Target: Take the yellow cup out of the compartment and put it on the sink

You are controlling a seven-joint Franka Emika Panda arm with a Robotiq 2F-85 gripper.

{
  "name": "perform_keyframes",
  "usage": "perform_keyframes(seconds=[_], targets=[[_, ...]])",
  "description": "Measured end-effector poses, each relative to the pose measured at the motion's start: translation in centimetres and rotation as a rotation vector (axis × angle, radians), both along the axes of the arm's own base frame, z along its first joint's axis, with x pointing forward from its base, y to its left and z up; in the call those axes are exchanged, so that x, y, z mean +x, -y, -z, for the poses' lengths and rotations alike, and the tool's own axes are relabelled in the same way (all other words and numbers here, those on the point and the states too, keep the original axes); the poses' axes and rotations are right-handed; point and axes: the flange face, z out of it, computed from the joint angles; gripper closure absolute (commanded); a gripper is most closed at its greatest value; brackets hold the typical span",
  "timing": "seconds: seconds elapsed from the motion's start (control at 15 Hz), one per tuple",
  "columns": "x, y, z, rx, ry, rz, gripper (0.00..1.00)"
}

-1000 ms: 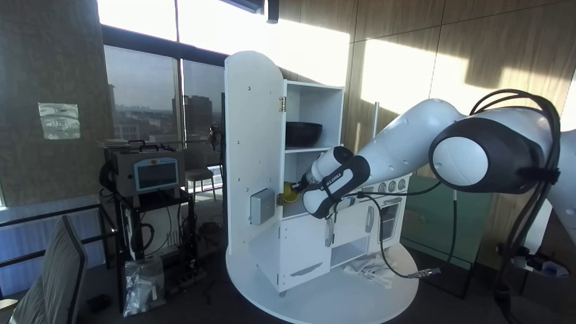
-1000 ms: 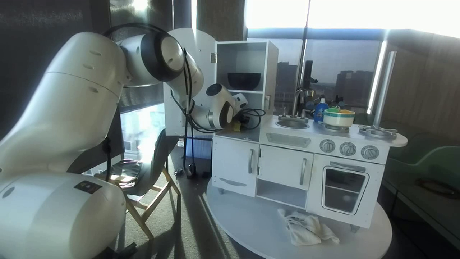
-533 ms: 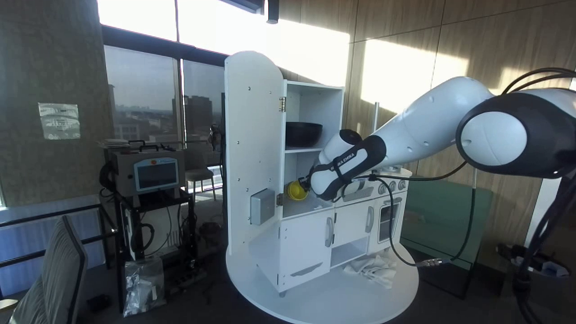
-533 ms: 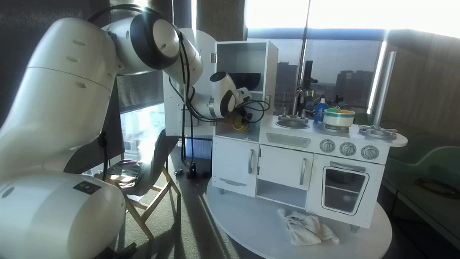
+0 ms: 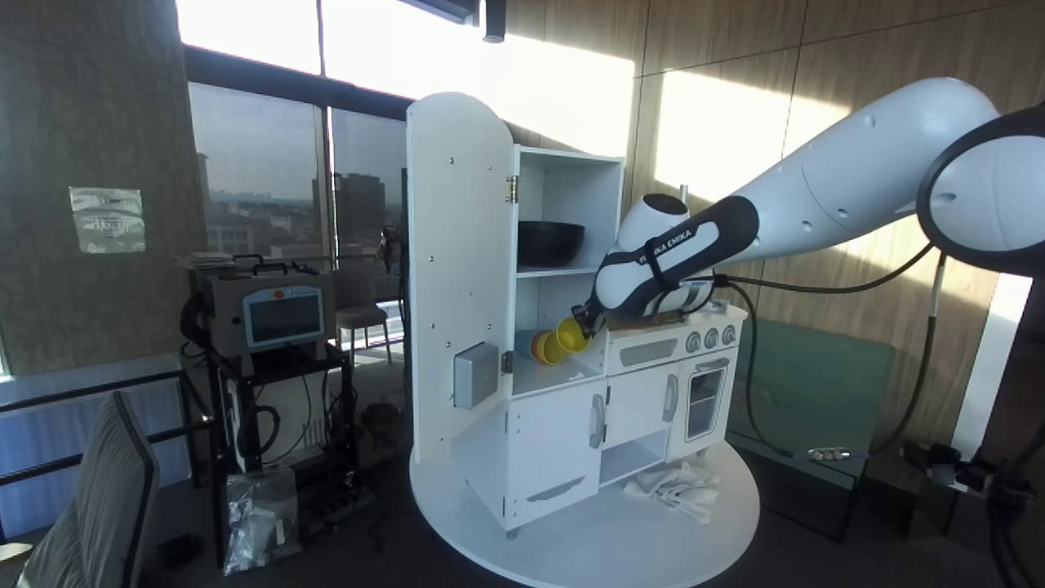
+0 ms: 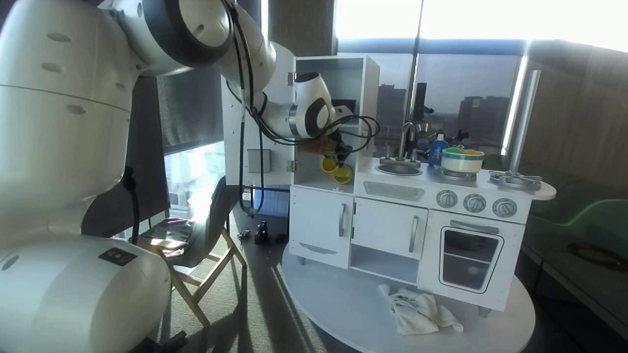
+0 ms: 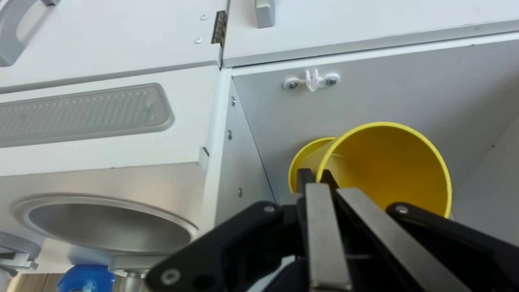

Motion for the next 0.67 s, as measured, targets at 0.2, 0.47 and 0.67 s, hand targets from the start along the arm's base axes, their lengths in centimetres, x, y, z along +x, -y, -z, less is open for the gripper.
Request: perform_keyframes(seconds=[0.2, 0.47, 0.67], targets=[[-0.4, 0.7, -0.6, -0.005, -0.027, 0.003, 0.96], [-1.5, 0.3, -0.6, 0.048, -0.137, -0.034, 0.96], [-3.4, -0.3, -2.2, 0.072, -0.235, -0.091, 0.97]])
